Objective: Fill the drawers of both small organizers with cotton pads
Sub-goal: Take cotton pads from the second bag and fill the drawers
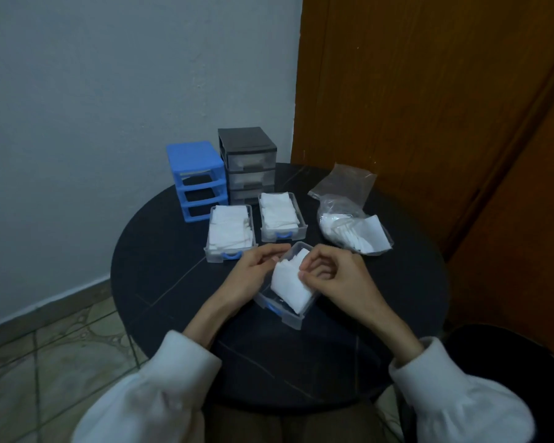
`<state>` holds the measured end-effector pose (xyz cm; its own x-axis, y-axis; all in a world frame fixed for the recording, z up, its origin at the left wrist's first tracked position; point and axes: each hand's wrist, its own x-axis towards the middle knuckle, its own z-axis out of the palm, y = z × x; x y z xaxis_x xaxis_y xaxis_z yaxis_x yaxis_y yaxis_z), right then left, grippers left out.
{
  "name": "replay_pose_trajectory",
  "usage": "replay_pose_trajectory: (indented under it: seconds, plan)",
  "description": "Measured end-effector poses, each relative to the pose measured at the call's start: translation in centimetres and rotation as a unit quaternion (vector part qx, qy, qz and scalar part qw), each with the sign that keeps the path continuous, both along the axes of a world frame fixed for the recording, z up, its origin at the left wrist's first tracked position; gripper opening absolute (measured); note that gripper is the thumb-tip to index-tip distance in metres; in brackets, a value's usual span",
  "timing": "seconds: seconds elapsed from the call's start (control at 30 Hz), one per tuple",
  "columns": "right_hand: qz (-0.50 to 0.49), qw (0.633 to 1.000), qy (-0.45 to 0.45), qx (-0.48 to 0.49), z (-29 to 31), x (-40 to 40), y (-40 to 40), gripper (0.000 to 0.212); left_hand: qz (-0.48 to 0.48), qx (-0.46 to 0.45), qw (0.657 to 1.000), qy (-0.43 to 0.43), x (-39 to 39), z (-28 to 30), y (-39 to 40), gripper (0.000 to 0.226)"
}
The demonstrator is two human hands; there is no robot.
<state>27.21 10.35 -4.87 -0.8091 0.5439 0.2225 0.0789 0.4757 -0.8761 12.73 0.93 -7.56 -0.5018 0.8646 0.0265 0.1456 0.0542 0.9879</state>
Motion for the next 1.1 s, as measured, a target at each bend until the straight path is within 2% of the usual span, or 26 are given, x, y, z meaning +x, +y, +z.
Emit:
replay_pose_trajectory:
  seconds: [0.13,0.37,0.5,0.67,0.77,0.83,0.9,0.97,1.03,1.1]
  plan:
    - [-0.004,0.999,-0.012,0.053,-0.3,-0.3,-0.6,0.013,0.007,0.002,1.000,0.000,0.3,0.0,0.0,0.031]
    - [0.017,0.968,-0.089,0.233,-0.6,-0.5,-0.3,0.007,0.001,0.000,1.000,-0.011,0.2,-0.1,0.1,0.030]
    - [0.035,0.965,-0.087,0.247,-0.5,-0.7,-0.4,0.014,-0.005,0.001,1.000,-0.013,0.2,0.0,0.0,0.030]
    - [0.073,0.958,-0.131,0.243,-0.8,-0.8,-0.4,0.024,-0.001,-0.008,1.000,0.010,0.3,0.1,-0.1,0.031]
    - [0.064,0.966,-0.104,0.227,-0.3,-0.4,0.0,0.021,0.002,-0.005,1.000,-0.021,0.3,0.2,0.0,0.028]
    - [0.031,0.975,-0.061,0.212,0.3,0.2,0.7,0.020,0.019,0.008,0.999,-0.046,0.2,0.6,0.4,0.026]
    - [-0.043,0.975,-0.016,0.216,0.9,1.0,1.8,0.021,0.043,0.014,0.999,0.011,0.3,1.4,0.7,0.027]
    - [-0.159,0.960,0.026,0.231,1.1,1.9,3.4,0.023,0.055,0.036,0.994,0.092,0.4,2.4,1.3,0.028]
    - [-0.267,0.935,0.021,0.231,1.1,2.7,5.1,0.026,0.038,0.049,0.985,0.161,0.9,3.4,2.2,0.030]
    - [-0.319,0.924,-0.026,0.208,1.0,3.1,6.5,0.028,0.010,0.044,0.975,0.219,1.6,4.5,3.7,0.031]
